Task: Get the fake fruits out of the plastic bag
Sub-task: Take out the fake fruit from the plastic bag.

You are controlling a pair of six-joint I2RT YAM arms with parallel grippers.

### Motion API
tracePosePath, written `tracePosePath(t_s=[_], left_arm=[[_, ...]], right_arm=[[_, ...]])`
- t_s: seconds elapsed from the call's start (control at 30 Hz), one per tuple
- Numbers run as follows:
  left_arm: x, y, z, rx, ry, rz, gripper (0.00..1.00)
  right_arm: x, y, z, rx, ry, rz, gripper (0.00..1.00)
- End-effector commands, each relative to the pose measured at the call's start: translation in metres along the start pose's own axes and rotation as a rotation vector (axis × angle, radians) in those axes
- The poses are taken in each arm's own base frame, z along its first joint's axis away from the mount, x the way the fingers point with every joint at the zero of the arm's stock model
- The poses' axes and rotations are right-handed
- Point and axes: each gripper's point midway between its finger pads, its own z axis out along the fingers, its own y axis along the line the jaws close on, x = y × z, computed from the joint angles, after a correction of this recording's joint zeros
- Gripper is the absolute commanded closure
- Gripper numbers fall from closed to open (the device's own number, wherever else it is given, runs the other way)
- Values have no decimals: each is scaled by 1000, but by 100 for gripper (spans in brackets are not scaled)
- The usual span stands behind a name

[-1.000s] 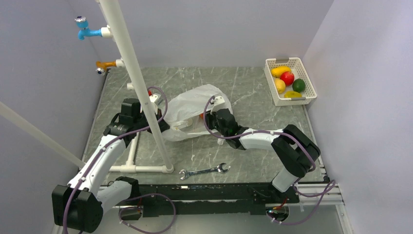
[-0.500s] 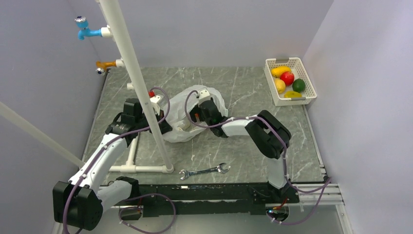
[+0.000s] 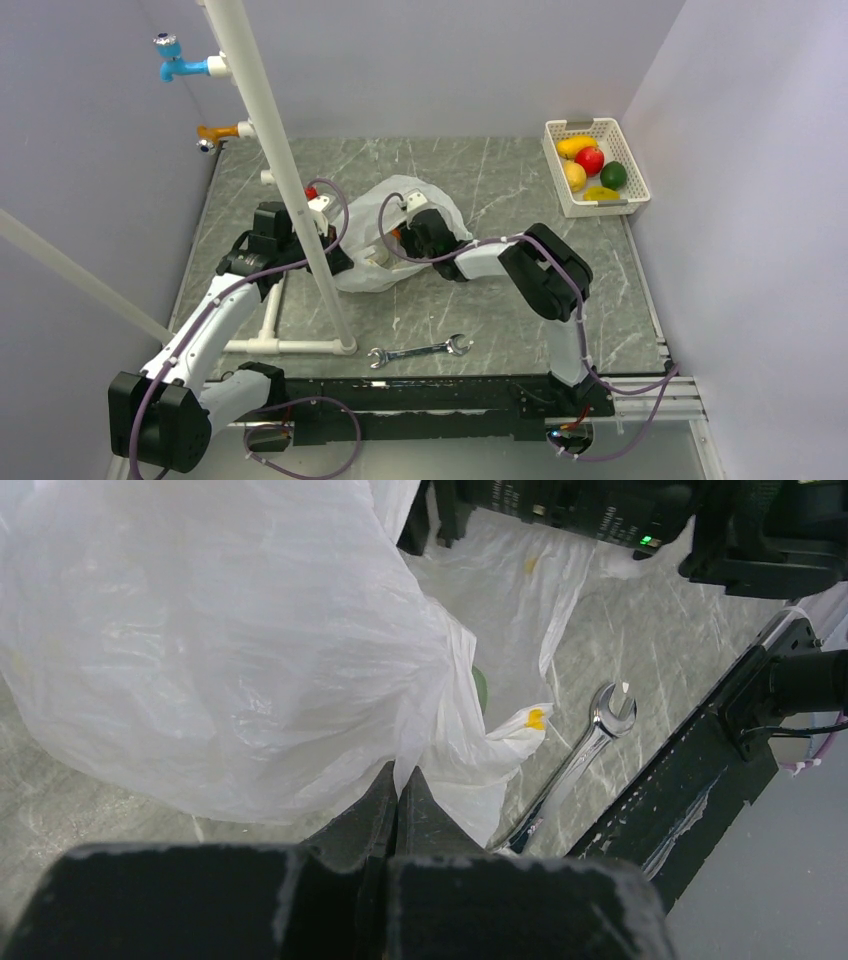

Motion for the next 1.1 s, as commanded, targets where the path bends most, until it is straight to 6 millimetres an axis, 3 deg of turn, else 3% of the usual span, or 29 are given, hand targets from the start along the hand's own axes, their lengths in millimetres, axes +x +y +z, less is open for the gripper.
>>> tracePosePath(t_s=[0.0,0.1,0.27,0.5,0.6,0.77,0.9,1.07], left_arm=[[-6,0,-1,-8,-6,16,100],[-4,3,0,-20,7,10,100],[-4,4,0,-28,4,11,100],[-7,7,-3,-53,-9,15,100],[-15,7,-10,-81,-50,34,100],[-28,13,-27,-172,-145,60,100],[-27,22,-25,-213,-134,41,100],[-20,32,-21,-250,-73,7,100]], right_arm=[[-46,19,-34,-128,-141,22,72],[-65,24,-59,-170,-201,46,79],[-73,40,-88,-262,-218,83,83],[-61,72,-116,-426,-170,114,88],[-46,84,-124,-487,-128,124,89],[-27,87,-137,-506,-78,134,91],[-31,93,-157,-544,-98,106,92],[-52,100,-187,-626,-162,77,95]])
